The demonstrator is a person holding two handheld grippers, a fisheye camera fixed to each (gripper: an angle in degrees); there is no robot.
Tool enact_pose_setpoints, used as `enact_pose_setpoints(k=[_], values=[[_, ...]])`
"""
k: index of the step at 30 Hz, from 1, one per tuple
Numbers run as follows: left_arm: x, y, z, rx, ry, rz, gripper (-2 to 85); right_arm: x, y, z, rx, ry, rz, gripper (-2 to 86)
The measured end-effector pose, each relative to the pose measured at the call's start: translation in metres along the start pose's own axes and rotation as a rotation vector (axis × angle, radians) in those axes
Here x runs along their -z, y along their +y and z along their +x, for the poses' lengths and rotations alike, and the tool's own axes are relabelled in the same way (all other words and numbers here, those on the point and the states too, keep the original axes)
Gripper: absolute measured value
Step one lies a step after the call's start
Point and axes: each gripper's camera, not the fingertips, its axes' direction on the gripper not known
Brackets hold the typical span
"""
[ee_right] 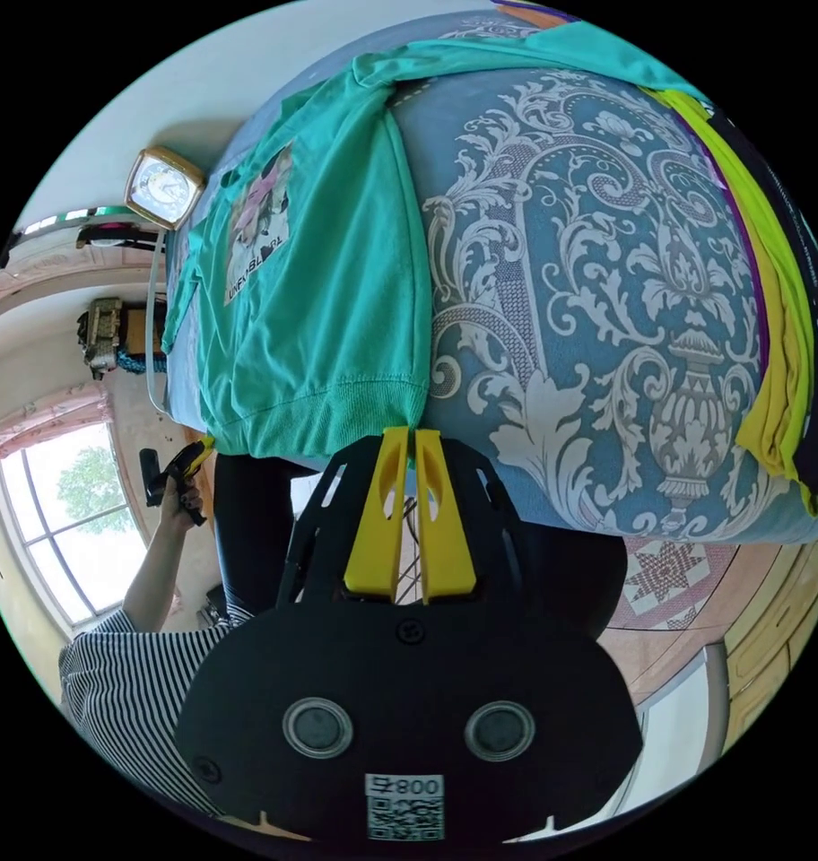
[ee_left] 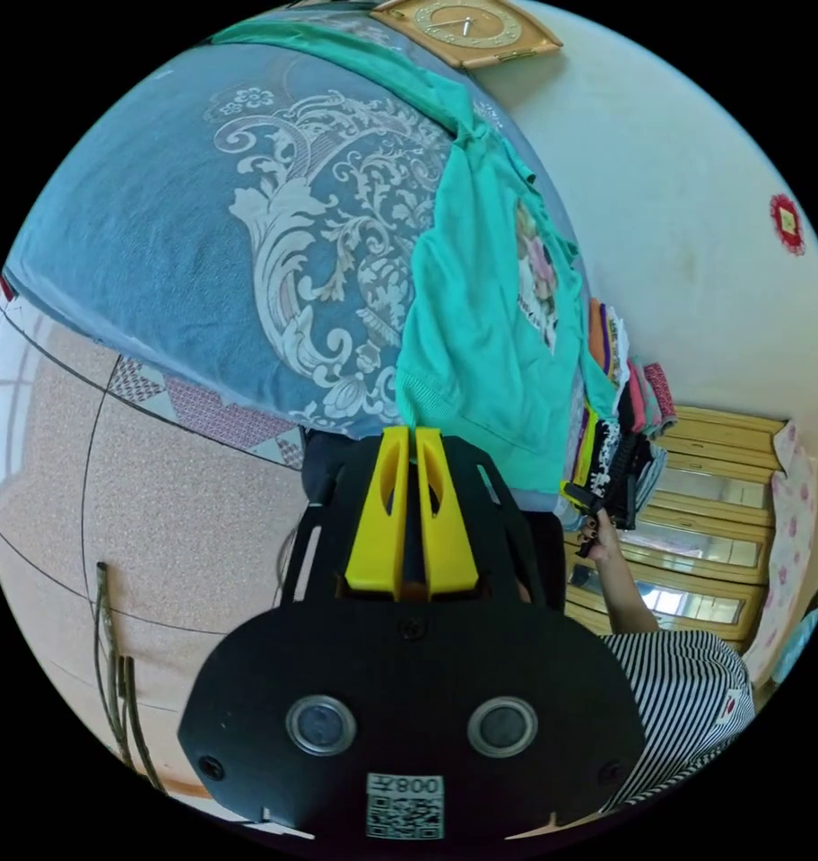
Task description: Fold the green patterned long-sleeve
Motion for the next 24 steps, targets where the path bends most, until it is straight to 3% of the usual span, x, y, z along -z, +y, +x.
enact_pose_setpoints(k=[12, 24], values=[[0.066, 0.035, 0.018, -0.107, 0.161, 0.151, 0.9, 0.097, 0.061, -0.008, 0.122, -0.149, 0.121, 0.5], [0.128, 0.074, 0.021, -0.150, 0.224, 0.233, 0.7, 0.125, 0.125, -0.029, 0.228, -0.177, 0.158, 0.4]])
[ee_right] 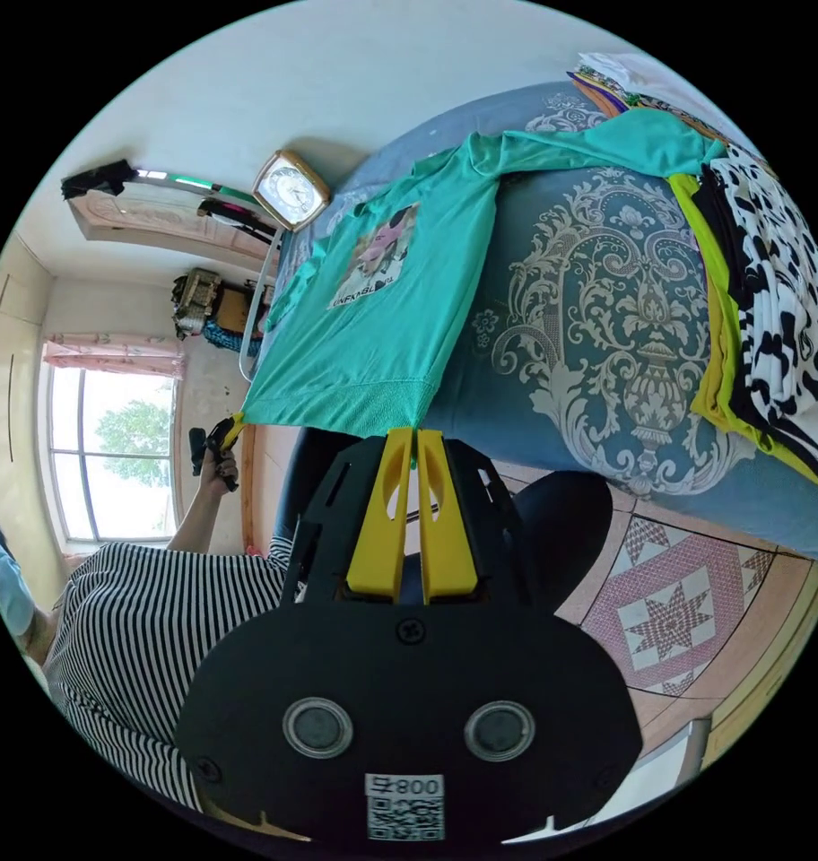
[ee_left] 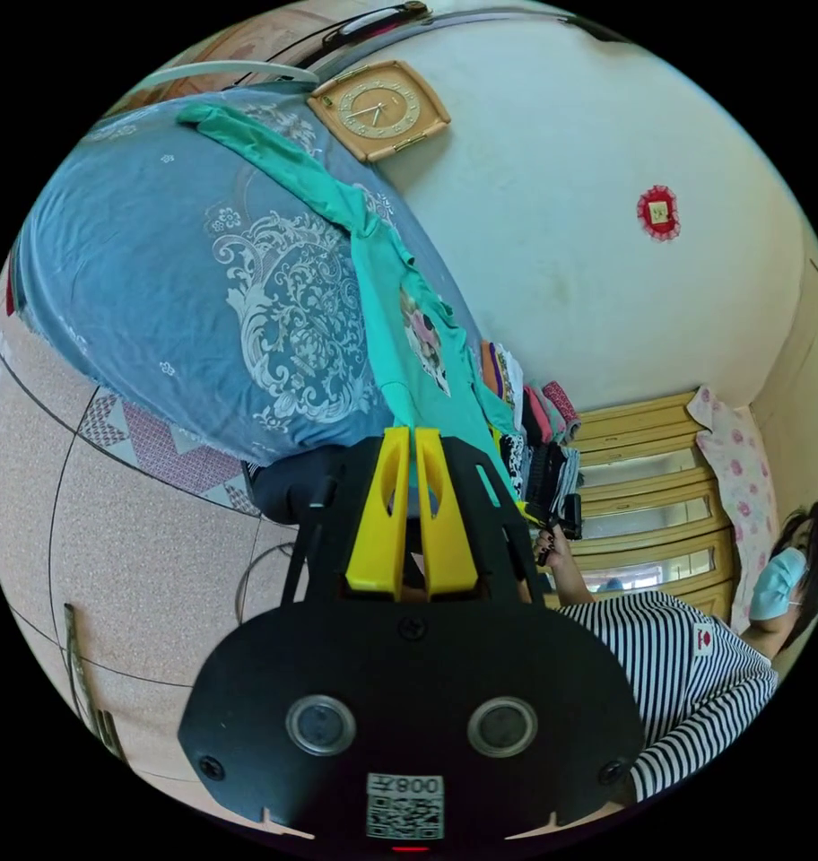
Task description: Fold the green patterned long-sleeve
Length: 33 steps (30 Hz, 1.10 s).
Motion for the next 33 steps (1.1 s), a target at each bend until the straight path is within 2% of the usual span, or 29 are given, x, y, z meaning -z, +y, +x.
enact_pose_setpoints(k=[7, 14, 23, 28, 33], values=[[0.013, -0.003, 0.002, 0.038, -0.043, -0.005, 0.8, -0.016, 0.016, 0.007, -0.013, 0.026, -0.008, 0.4], [-0.004, -0.024, -0.007, 0.177, -0.074, -0.025, 1.6, -0.097, -0.017, 0.055, -0.151, 0.068, -0.090, 0.5], [0.040, -0.075, 0.024, 0.219, -0.141, 0.077, 5.1, -0.124, -0.020, 0.088, -0.239, 0.029, -0.067, 0.5], [0.044, -0.147, 0.068, 0.141, -0.131, 0.089, 5.8, -0.113, -0.049, 0.083, -0.232, 0.029, 0.023, 0.4], [-0.004, -0.260, 0.134, -0.035, -0.095, -0.008, 6.6, -0.128, -0.181, 0.017, -0.032, 0.067, 0.101, 0.6]])
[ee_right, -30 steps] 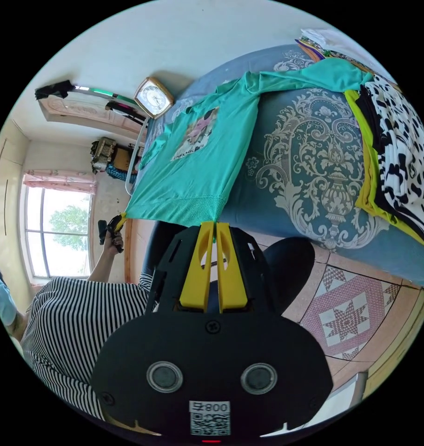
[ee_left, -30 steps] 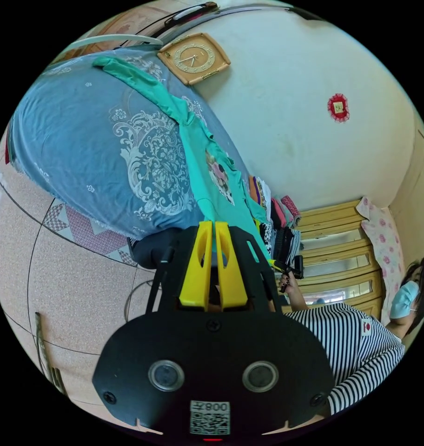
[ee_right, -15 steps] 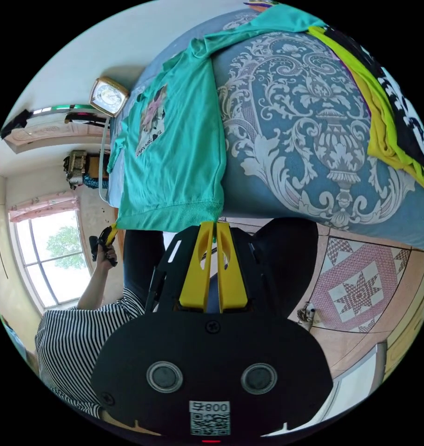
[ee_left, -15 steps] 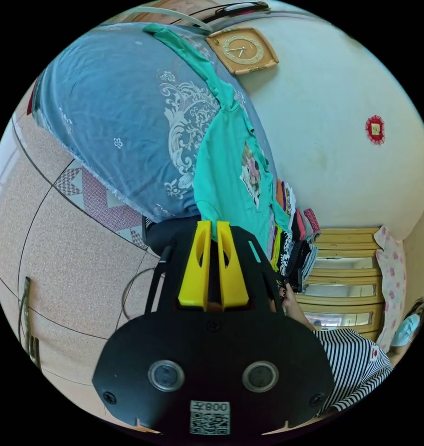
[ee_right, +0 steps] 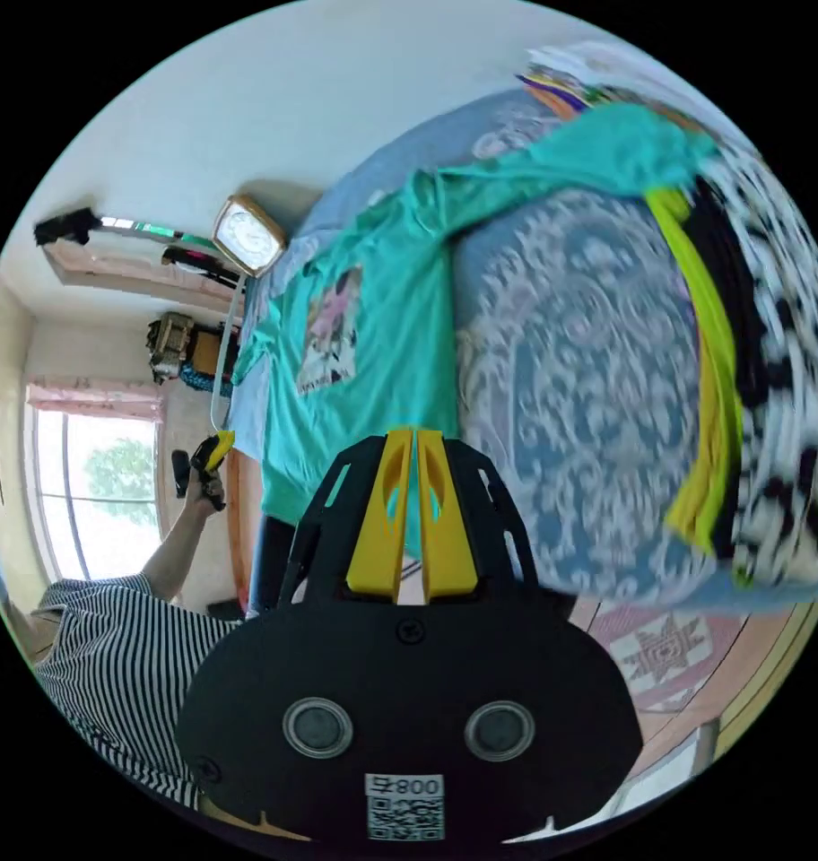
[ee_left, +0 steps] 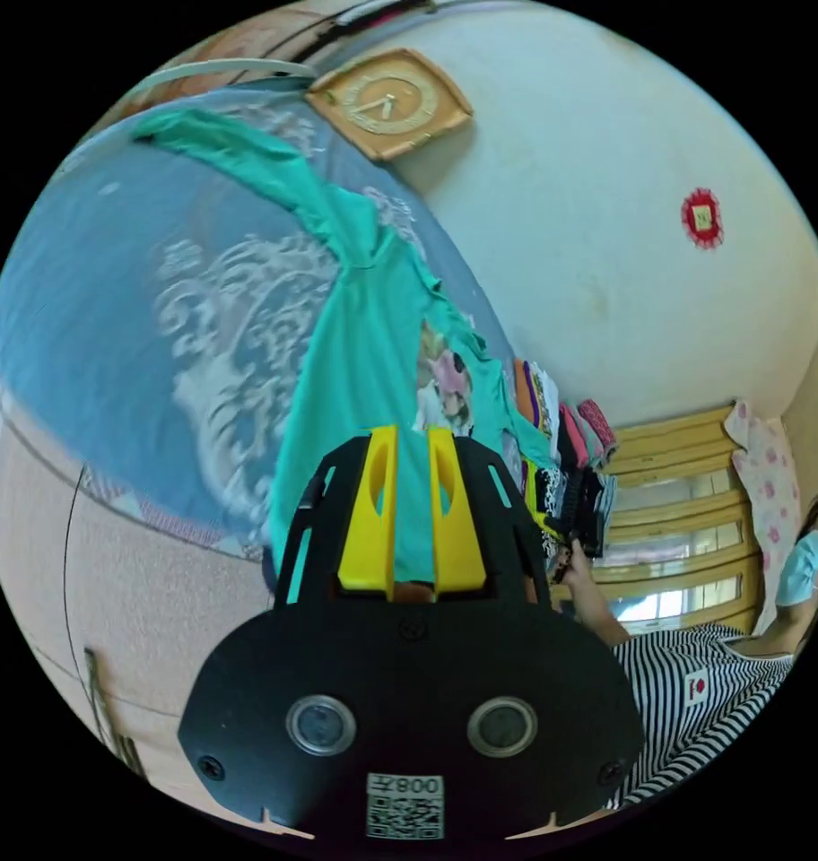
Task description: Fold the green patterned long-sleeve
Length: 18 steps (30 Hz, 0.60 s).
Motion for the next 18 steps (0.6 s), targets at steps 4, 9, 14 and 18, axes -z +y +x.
enact_pose_setpoints(k=[4, 9, 14, 18], values=[[-0.051, -0.110, 0.066, -0.155, -0.007, -0.064, 7.1, -0.044, -0.108, -0.060, 0.151, 0.066, 0.022, 1.2], [-0.099, -0.222, 0.125, -0.272, -0.125, -0.098, 7.5, -0.115, -0.257, -0.133, 0.312, 0.170, 0.082, 3.5], [-0.131, -0.305, 0.172, -0.371, -0.258, -0.110, 8.1, -0.189, -0.348, -0.167, 0.386, 0.257, 0.082, 5.5], [-0.155, -0.351, 0.202, -0.430, -0.359, -0.168, 8.1, -0.266, -0.387, -0.172, 0.409, 0.324, 0.002, 5.7]])
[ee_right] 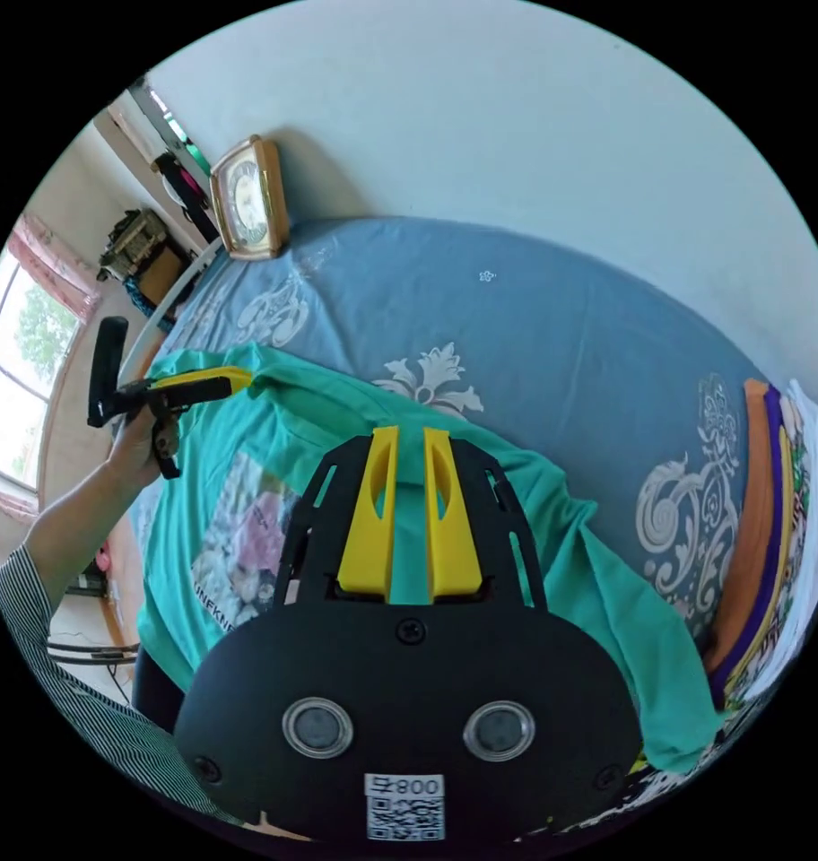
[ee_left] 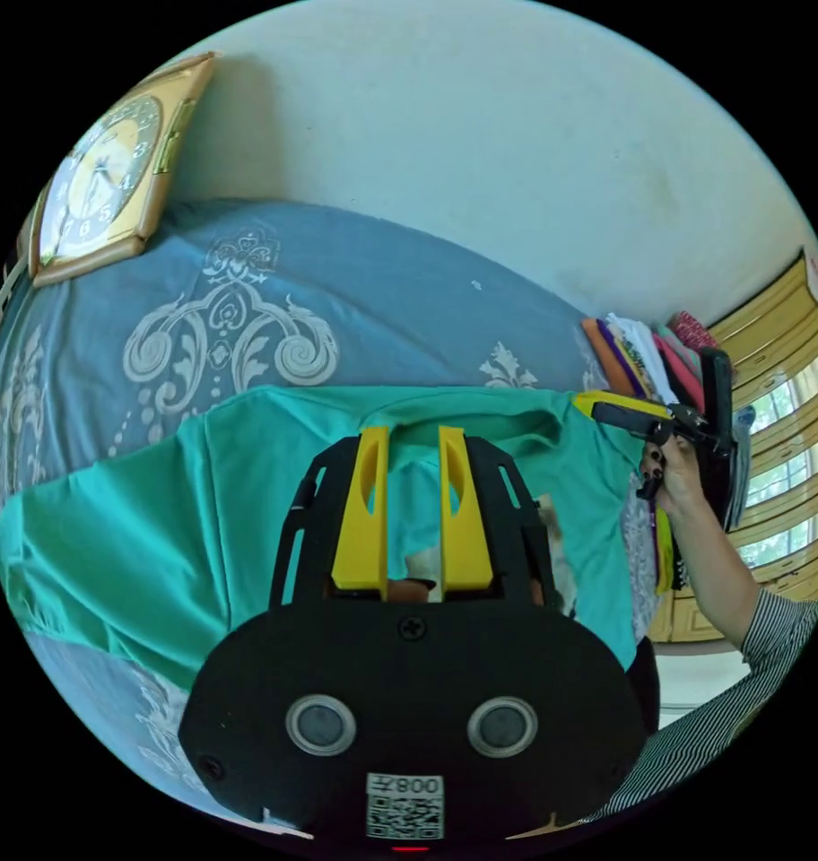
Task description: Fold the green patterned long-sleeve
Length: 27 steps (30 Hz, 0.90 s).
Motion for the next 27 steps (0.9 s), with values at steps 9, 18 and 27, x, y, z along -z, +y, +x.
enact_pose_setpoints(k=[9, 18, 27], values=[[0.042, -0.068, 0.016, -0.018, -0.076, -0.004, 0.9, -0.073, -0.004, -0.020, 0.007, 0.016, -0.034, 2.1], [0.122, -0.144, 0.023, 0.013, 0.004, 0.136, 0.3, -0.052, -0.037, -0.020, -0.048, -0.014, 0.124, 0.8], [0.139, -0.199, 0.017, 0.097, 0.018, 0.053, 1.1, -0.120, -0.052, -0.009, -0.108, 0.017, 0.012, 0.1]])
